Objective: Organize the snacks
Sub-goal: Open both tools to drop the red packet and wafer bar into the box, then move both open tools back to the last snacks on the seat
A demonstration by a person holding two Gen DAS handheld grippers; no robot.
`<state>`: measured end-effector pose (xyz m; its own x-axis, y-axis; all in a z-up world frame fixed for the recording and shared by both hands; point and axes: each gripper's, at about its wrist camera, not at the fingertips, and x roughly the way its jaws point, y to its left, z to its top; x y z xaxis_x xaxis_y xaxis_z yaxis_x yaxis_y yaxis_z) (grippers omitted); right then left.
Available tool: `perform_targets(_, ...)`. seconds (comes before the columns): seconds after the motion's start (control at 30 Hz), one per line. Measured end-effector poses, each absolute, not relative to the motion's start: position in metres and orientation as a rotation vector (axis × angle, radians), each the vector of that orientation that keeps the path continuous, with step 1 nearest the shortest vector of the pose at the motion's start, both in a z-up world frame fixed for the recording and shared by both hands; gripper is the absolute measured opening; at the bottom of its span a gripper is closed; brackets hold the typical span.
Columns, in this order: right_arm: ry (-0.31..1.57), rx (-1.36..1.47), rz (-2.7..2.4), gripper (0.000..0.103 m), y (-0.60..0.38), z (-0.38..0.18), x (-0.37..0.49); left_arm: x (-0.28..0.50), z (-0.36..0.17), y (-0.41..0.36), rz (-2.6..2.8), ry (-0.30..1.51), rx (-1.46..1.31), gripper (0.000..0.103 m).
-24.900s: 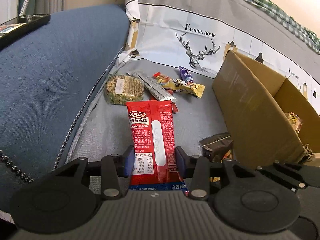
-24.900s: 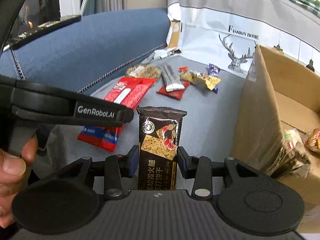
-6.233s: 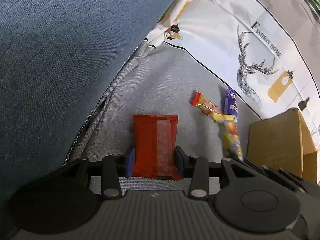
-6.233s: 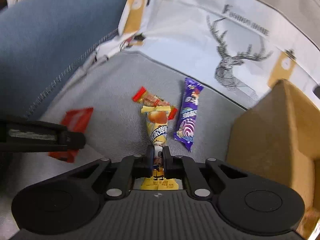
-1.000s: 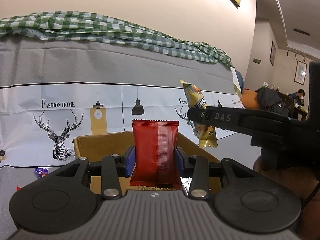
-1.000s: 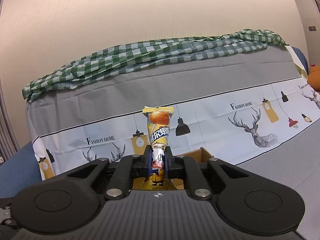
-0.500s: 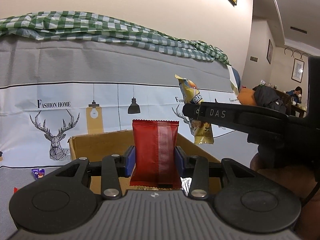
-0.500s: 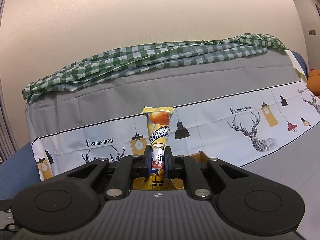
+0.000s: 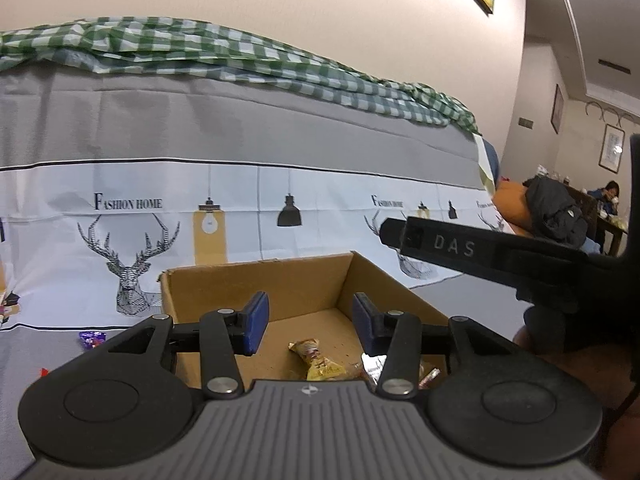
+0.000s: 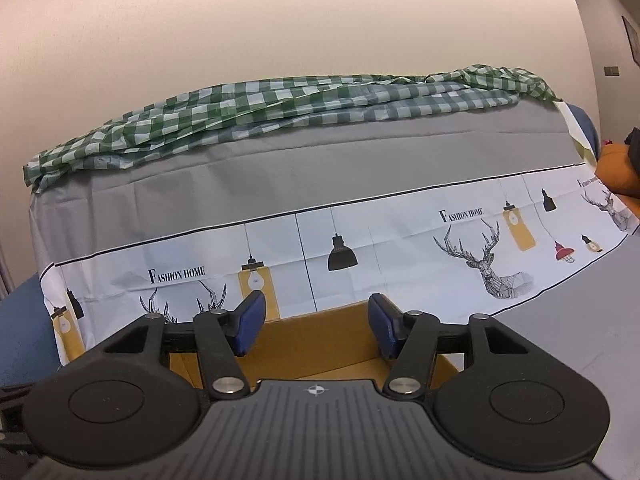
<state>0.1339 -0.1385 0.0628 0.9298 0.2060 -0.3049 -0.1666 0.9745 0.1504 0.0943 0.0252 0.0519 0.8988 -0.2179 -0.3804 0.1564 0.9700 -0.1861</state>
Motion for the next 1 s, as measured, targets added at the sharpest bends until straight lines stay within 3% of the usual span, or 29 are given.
perform_targets(0.27, 0.309, 0.103, 0.218, 0.057, -0.115, 0.06, 0.131, 0.098, 0.059, 0.065, -0.125, 0.475, -0.239, 0.034)
perform_targets(0.4, 0.326, 0.125, 0.312, 0.023, -0.099, 0.06, 0.131, 0.132, 0.075, 0.117, -0.036, 0.562, -0.416, 0.03)
perform_targets(0.43, 0.333, 0.124, 0.335, 0.02, -0.095, 0.06, 0.131, 0.14, 0.077, 0.132, -0.006, 0.565, -0.456, 0.03)
perform_targets(0.53, 0.344, 0.114, 0.374, 0.02, -0.08, 0.059, 0.129, 0.14, 0.065, 0.172, 0.079, 0.499, -0.496, 0.031)
perform_targets(0.8, 0.447, 0.09, 0.496, 0.021, -0.048, 0.046, 0.128, 0.163, -0.016, 0.265, 0.336, 0.826, -0.786, 0.03)
perform_targets(1.0, 0.548, 0.071, 0.646, 0.021, -0.021, 0.042, 0.12, 0.17, -0.052, 0.283, 0.34, 0.915, -0.911, 0.03)
